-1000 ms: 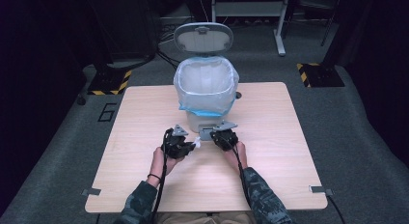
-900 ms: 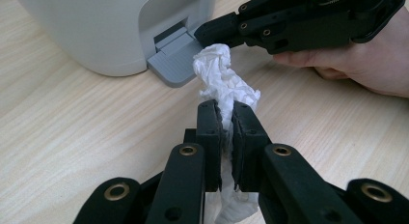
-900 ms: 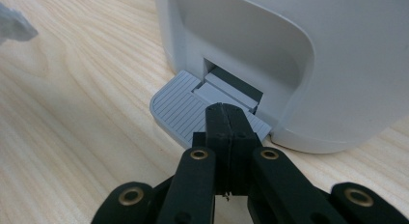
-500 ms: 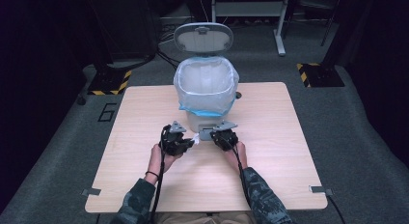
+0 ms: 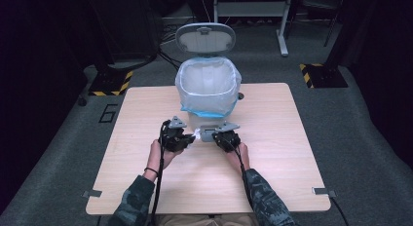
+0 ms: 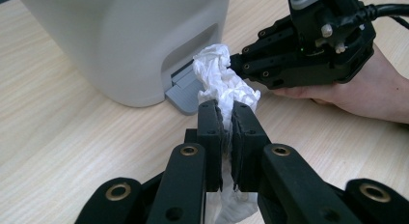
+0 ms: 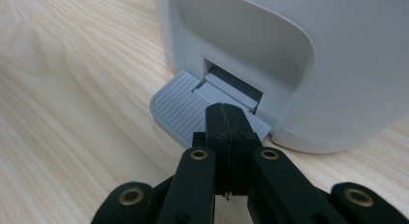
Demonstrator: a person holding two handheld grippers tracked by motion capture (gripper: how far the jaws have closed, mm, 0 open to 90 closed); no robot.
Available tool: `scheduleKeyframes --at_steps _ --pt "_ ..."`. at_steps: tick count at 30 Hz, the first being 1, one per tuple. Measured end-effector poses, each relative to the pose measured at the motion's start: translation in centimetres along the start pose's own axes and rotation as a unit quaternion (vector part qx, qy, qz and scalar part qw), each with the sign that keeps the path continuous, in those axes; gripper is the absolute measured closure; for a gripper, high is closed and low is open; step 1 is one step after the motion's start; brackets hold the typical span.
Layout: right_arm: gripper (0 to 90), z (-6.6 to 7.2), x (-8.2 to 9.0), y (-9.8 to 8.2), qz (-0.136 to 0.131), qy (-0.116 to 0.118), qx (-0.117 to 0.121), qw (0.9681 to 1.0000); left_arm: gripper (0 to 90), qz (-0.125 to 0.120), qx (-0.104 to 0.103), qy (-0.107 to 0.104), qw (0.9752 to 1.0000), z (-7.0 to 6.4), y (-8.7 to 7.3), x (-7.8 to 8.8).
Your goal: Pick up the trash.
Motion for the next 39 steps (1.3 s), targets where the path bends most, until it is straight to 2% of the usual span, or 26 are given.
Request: scheduleKeyframes --at_steps 13,17,22,30,39 --pt "90.0 0.0 0.0 0.0 0.0 0.003 -0.005 1.0 83.8 -0.008 -0.009 0.006 0.9999 0.8 2.0 1.8" --pt "90.0 0.0 0.0 0.0 0.0 0.003 -0.005 1.0 83.8 -0.009 -0.017 0.01 0.9998 1.0 2.8 2.5" --pt "90.0 0.0 0.0 0.0 0.0 0.004 -0.005 1.0 83.8 -0.02 -0.015 0.012 0.9996 1.3 3.5 3.2" --pt "90.0 0.0 0.0 0.0 -0.001 0.004 -0.005 1.0 83.8 -0.02 -0.021 0.01 0.9995 1.4 4.6 4.0" --pt "90.0 0.0 0.0 0.0 0.0 0.004 -0.004 1.0 83.8 -0.024 -0.037 0.014 0.9989 1.7 6.2 5.6"
Point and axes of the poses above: each handheld gripper's, and its own axes: x roughly backward along the jaws, y roughly out of its top, z roughly to its left, the point moved 9 cm from there along -x, roughly forward along the jaws, and after that the axes turned 3 degrees about y, right-handed, at the moved point
